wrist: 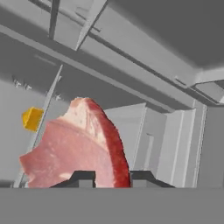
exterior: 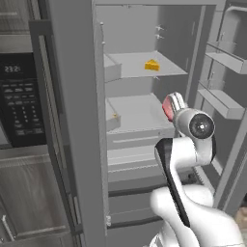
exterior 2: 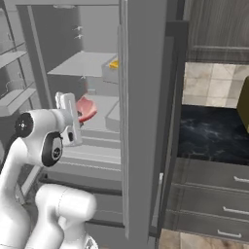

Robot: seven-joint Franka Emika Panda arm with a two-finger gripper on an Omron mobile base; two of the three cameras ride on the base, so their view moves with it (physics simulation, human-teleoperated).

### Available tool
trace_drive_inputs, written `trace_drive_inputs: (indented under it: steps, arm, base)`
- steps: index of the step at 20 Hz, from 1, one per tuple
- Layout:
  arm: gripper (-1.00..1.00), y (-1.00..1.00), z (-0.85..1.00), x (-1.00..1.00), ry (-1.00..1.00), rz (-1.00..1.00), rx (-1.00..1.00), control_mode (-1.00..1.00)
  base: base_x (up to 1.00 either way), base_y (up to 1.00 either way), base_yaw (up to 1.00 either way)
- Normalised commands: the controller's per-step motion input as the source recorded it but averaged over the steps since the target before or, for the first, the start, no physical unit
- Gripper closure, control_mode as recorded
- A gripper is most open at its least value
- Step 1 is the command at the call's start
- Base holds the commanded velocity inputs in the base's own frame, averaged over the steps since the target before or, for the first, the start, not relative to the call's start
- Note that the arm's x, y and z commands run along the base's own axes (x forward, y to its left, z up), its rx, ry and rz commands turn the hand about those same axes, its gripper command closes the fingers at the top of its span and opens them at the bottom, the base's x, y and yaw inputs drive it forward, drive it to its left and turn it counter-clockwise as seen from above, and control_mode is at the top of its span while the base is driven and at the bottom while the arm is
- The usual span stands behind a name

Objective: Take the cheese, steak, and lemon from the fridge and place them on the plate on the dining counter to create an appetizer plate.

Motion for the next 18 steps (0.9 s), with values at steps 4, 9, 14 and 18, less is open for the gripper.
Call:
trace_drive_inputs:
  steps: [4,9,14,18]
  arm:
    - [1.00,0.00,0.00,0.00,0.00,0.00,0.00,1.00]
    - [1.00,0.00,0.00,0.00,0.00,0.00,0.00,1.00]
    - [1.00,0.00,0.00,0.00,0.00,0.00,0.00,1.00]
    - [1.00,0.00,0.00,0.00,0.00,0.00,0.00,1.00]
  base:
    - [-1.00,-0.14,-0.04]
    - [-1.00,-0.08,-0.07]
    - [-1.00,0.00,-0.11]
    - [-1.00,0.01,-0.16]
